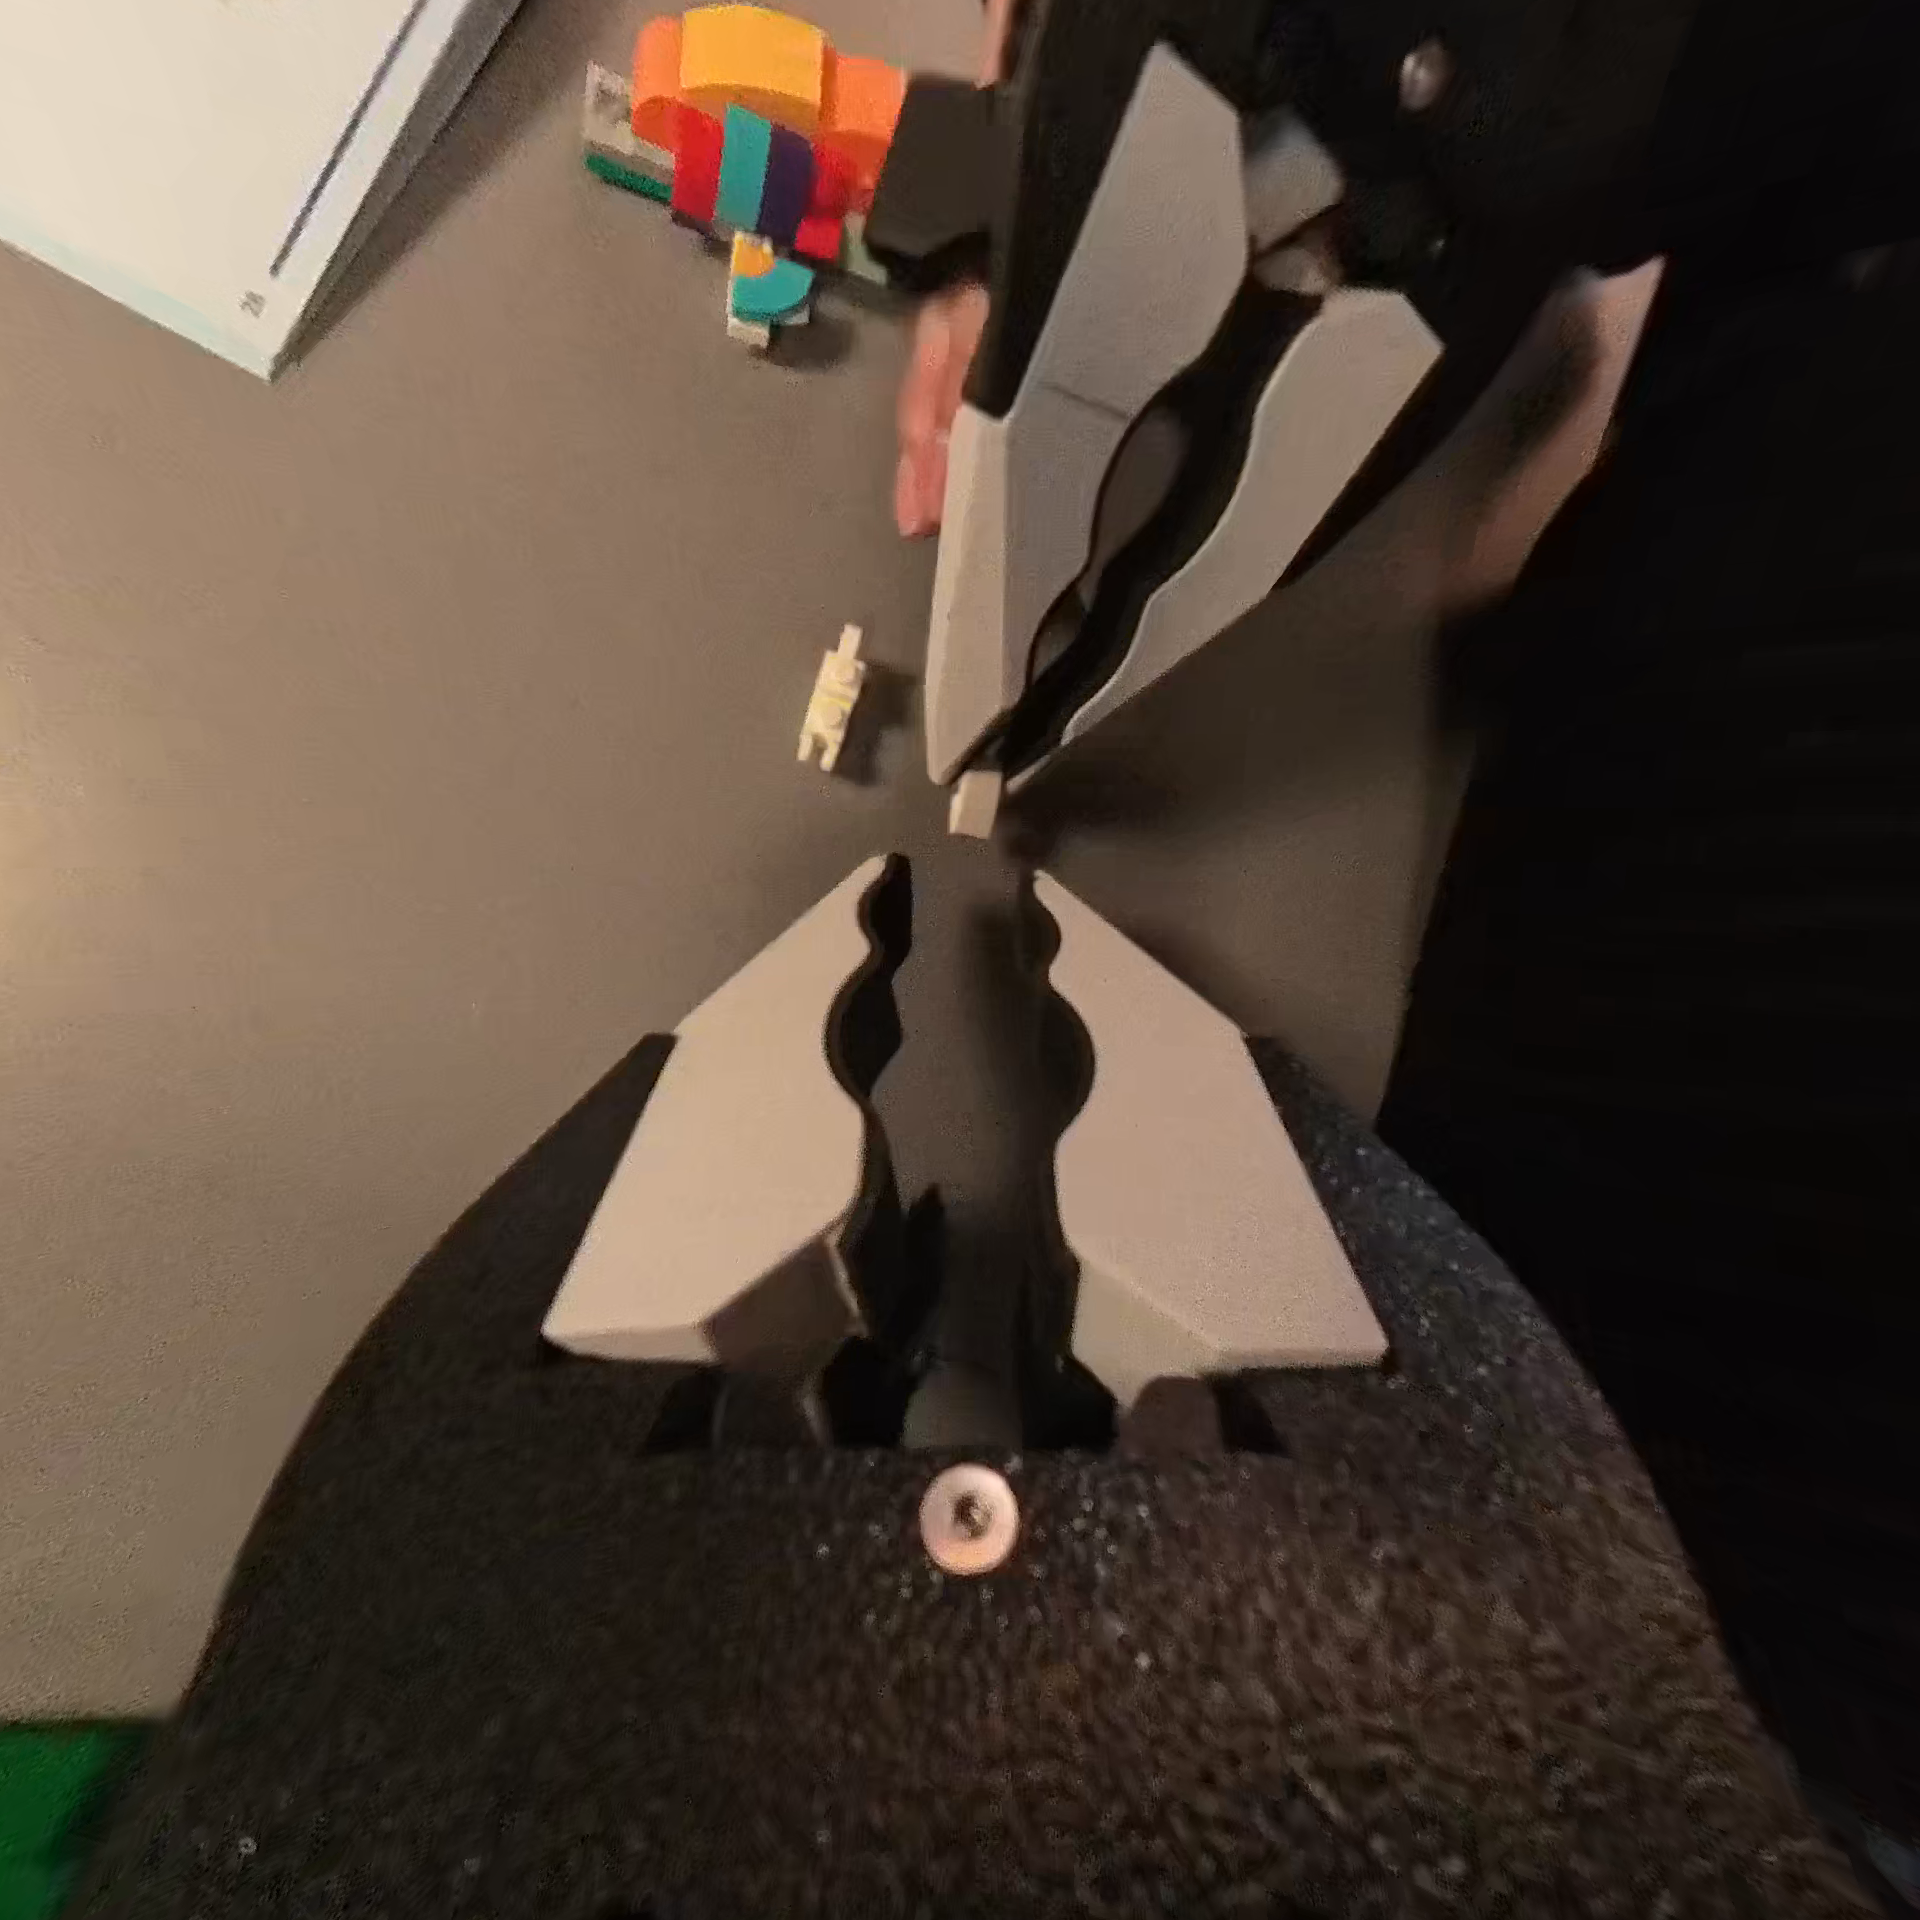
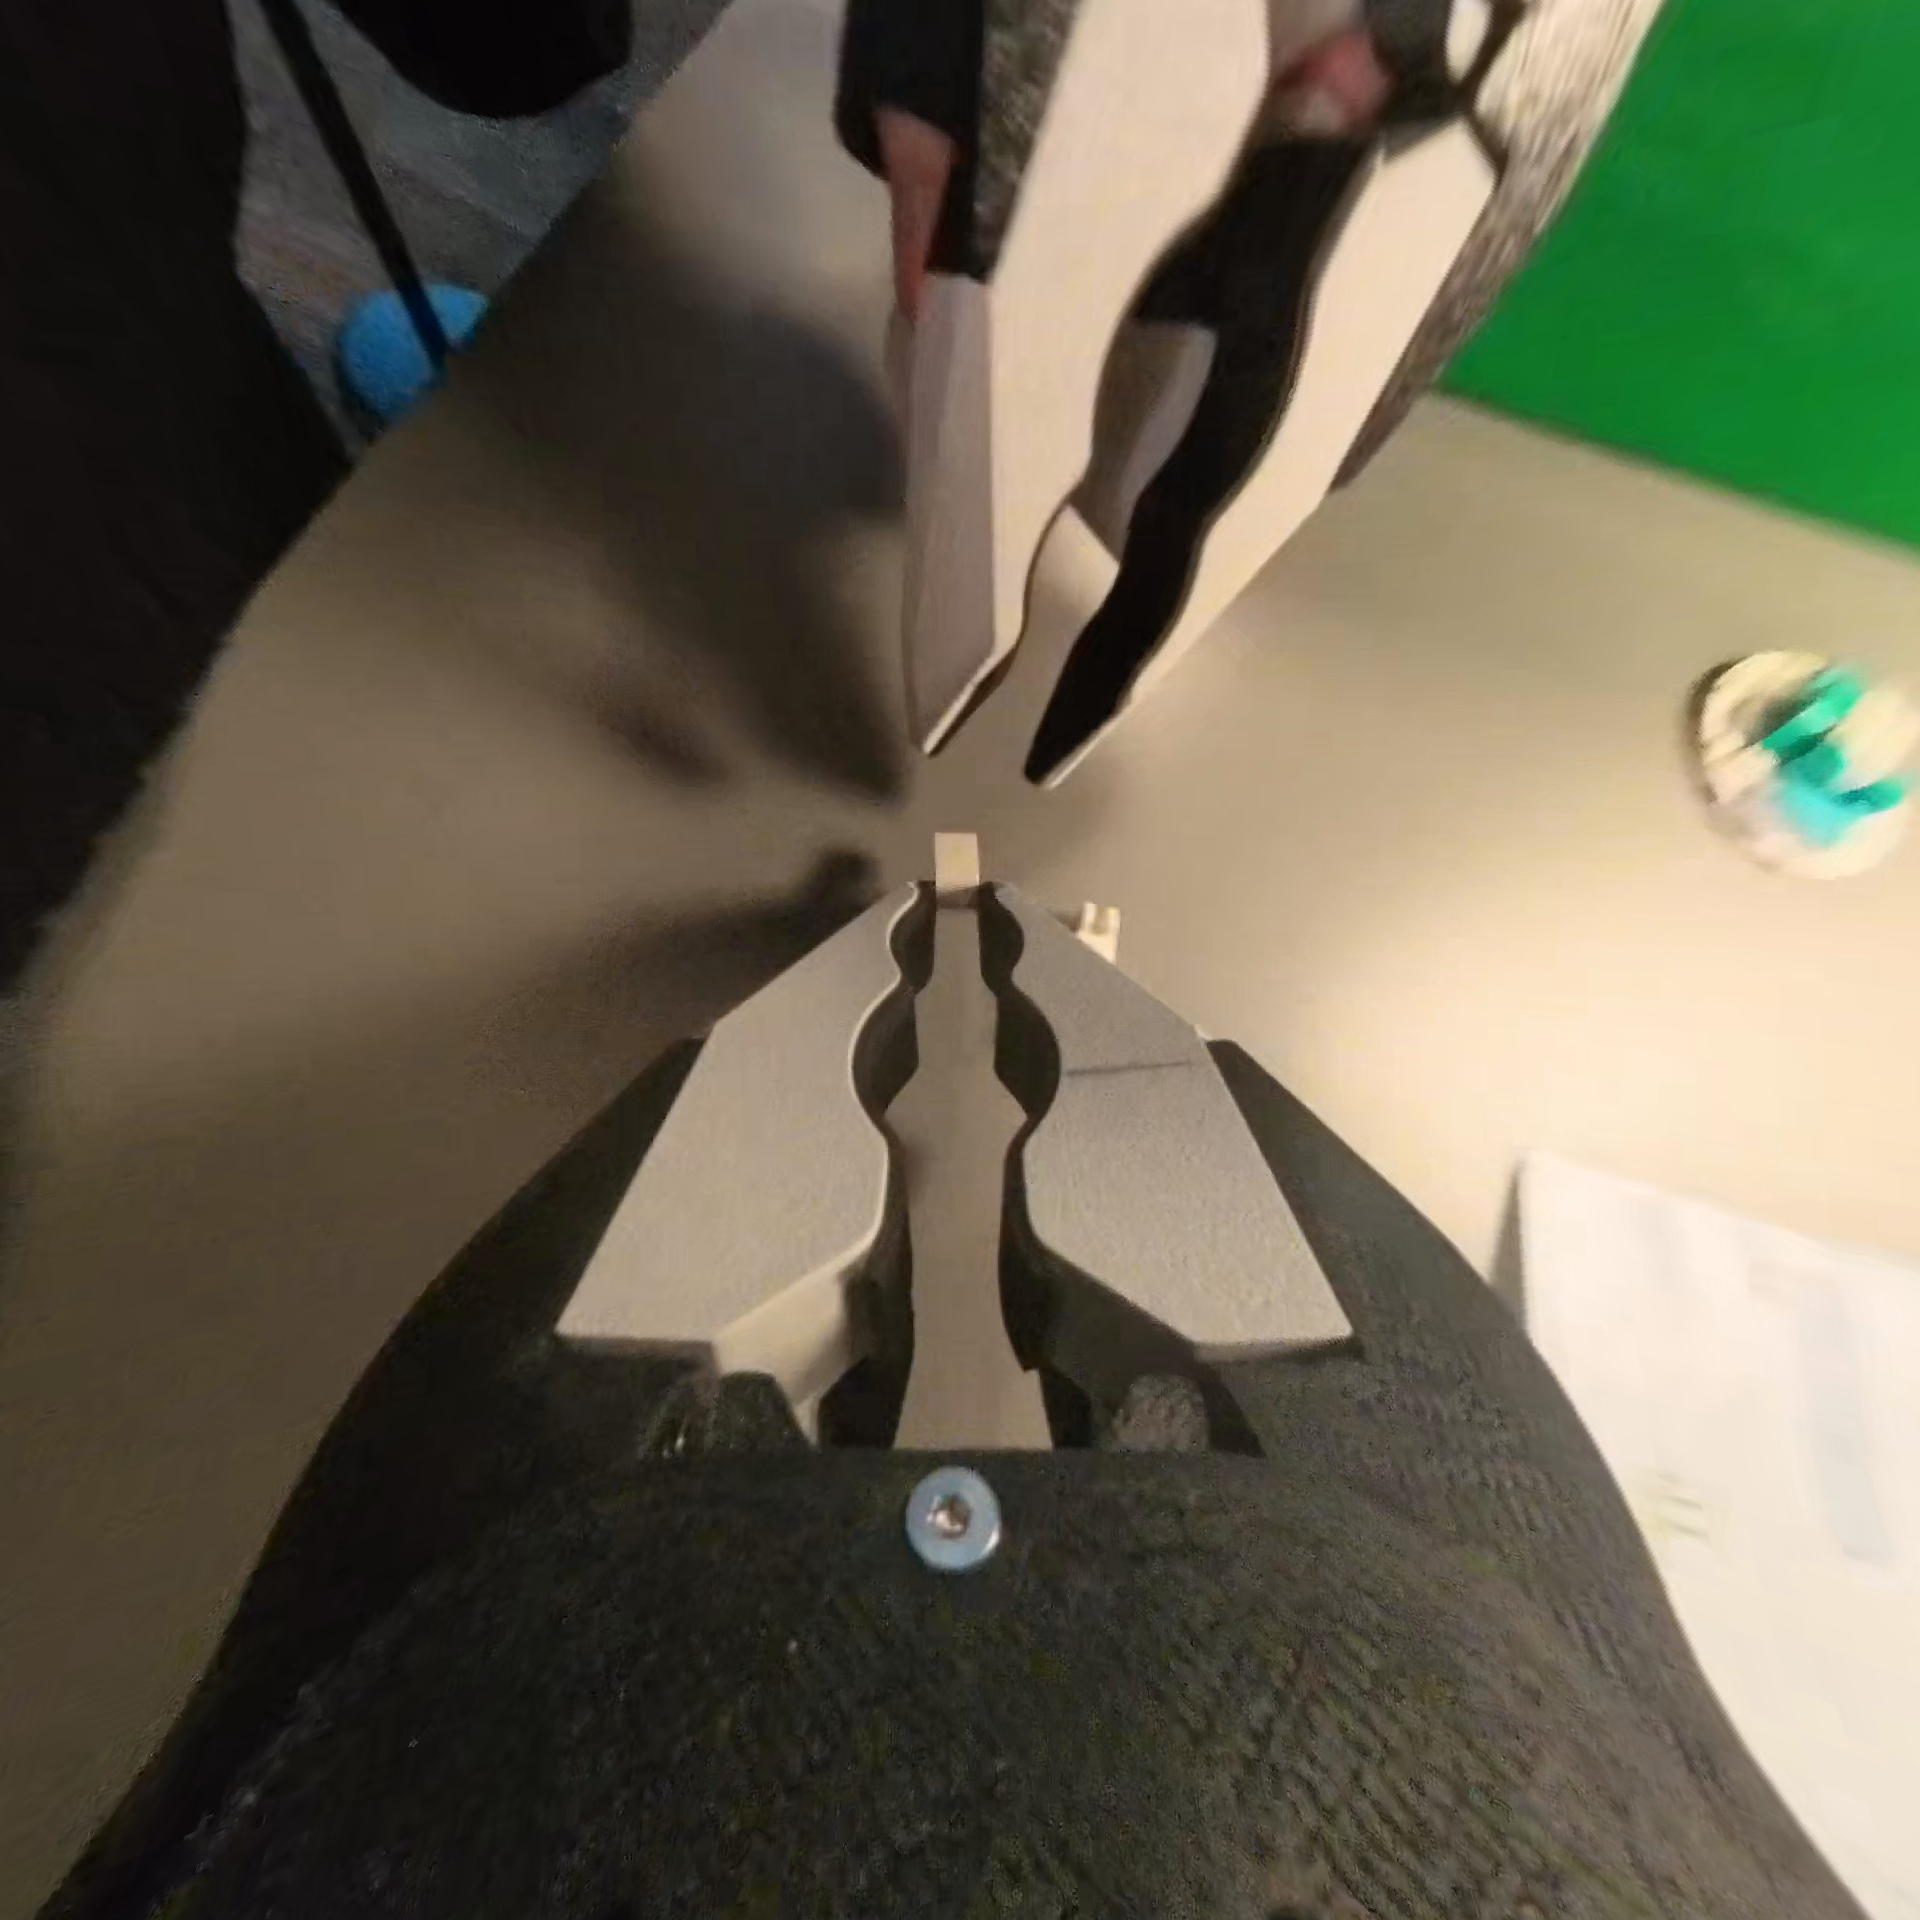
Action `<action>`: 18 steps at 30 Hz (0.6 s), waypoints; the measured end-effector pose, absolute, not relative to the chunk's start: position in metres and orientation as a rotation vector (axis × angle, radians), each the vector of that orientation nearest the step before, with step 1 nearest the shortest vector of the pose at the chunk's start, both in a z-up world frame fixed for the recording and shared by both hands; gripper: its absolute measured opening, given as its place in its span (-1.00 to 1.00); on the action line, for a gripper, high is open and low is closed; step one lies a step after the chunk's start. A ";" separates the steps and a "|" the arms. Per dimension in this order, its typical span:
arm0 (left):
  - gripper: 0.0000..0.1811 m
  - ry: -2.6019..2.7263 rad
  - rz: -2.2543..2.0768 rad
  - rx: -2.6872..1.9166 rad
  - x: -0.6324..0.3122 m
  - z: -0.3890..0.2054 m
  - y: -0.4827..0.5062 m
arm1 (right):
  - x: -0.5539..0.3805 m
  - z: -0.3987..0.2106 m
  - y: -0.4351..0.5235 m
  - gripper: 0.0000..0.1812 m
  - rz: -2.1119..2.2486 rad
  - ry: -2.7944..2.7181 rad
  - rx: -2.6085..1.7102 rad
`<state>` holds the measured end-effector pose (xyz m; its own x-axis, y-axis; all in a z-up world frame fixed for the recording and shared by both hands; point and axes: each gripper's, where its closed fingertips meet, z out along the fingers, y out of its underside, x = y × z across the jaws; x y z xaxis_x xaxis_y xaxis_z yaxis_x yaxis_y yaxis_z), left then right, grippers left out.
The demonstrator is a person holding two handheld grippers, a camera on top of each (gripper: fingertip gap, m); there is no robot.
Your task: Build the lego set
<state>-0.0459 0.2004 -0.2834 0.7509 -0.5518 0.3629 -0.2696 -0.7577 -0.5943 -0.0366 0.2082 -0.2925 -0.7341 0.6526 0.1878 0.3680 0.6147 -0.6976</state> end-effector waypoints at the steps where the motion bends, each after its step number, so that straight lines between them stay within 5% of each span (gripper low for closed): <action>1: -0.77 0.640 -0.691 -2.419 -0.046 -0.284 0.200 | -0.036 -0.295 0.206 -0.94 0.925 -2.432 -0.861; 18: -0.94 0.822 -0.558 -2.256 -0.032 -0.298 0.205 | -0.033 -0.298 0.206 -0.89 0.893 -2.431 -0.980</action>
